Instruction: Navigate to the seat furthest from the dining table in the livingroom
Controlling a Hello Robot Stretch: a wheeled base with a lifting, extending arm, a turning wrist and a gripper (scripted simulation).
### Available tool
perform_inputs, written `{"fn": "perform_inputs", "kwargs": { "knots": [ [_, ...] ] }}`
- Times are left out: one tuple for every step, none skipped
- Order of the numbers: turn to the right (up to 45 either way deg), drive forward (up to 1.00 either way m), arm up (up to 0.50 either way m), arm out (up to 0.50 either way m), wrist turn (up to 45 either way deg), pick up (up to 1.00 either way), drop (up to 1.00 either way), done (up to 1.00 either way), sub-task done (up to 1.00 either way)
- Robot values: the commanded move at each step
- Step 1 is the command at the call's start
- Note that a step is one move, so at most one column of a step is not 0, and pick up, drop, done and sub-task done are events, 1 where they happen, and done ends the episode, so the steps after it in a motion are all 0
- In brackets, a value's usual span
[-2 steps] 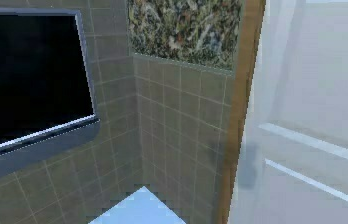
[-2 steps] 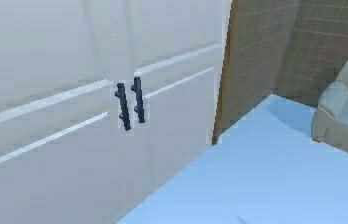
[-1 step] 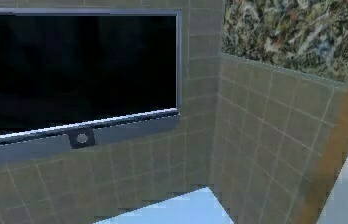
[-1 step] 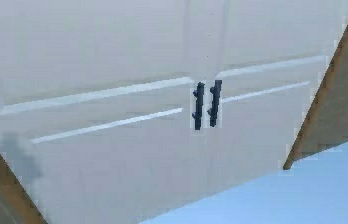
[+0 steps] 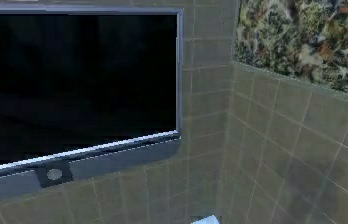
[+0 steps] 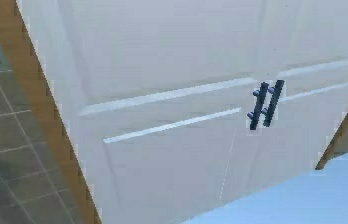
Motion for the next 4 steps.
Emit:
{"fn": "perform_inputs", "kwargs": {
  "knots": [
    [-45.0, 0.00, 0.00, 0.00, 0.0, 0.00, 0.00, 0.00, 0.00],
    [-36.0, 0.00, 0.00, 0.00, 0.0, 0.00, 0.00, 0.00, 0.00],
    [0.0, 0.35, 0.00, 0.00, 0.0, 0.00, 0.00, 0.00, 0.00],
    [-30.0, 0.00, 0.00, 0.00, 0.0, 0.00, 0.00, 0.00, 0.00]
  ]
}}
